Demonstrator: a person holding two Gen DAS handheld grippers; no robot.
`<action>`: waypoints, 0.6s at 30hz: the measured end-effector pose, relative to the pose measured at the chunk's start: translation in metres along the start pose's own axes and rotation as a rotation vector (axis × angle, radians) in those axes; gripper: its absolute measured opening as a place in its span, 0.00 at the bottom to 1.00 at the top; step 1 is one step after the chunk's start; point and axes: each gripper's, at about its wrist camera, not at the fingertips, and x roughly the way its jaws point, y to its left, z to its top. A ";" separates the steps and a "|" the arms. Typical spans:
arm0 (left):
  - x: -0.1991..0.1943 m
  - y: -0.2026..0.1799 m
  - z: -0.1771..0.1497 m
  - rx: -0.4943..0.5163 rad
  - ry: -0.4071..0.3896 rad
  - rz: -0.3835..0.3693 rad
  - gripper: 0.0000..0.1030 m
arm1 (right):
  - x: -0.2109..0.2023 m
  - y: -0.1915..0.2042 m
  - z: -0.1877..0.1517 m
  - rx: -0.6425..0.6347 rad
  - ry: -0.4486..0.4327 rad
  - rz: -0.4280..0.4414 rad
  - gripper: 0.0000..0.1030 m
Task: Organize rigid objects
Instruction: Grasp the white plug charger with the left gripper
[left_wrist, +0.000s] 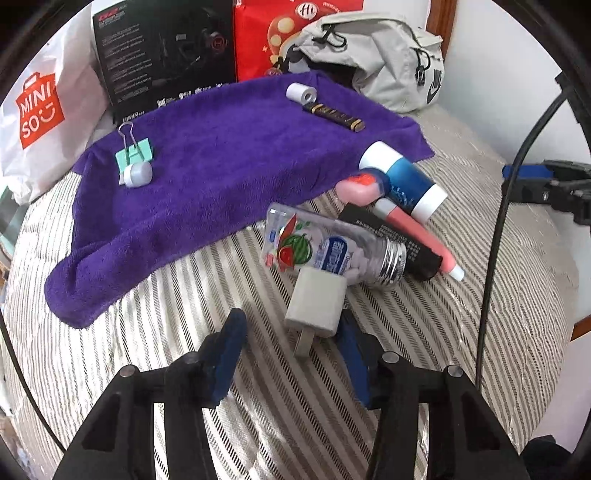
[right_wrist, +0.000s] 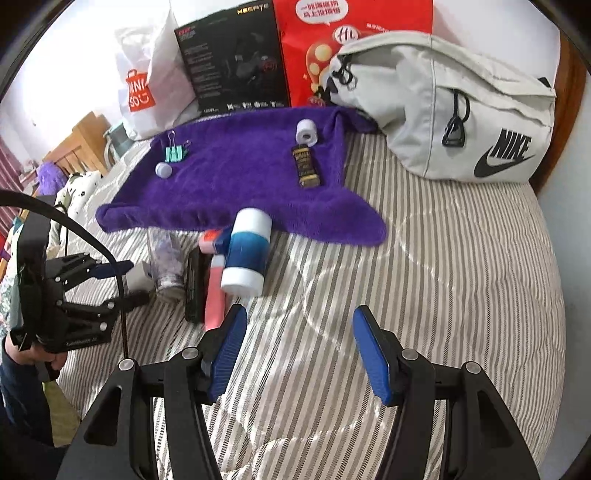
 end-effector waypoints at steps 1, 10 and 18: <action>0.000 0.000 0.001 -0.001 -0.001 -0.009 0.46 | 0.002 0.000 -0.001 0.003 0.006 -0.003 0.58; 0.005 -0.010 0.009 0.039 -0.001 -0.025 0.28 | 0.014 0.005 -0.001 0.007 0.026 0.018 0.58; 0.000 -0.003 0.004 0.002 0.013 -0.034 0.27 | 0.033 0.023 0.018 0.020 -0.006 0.086 0.58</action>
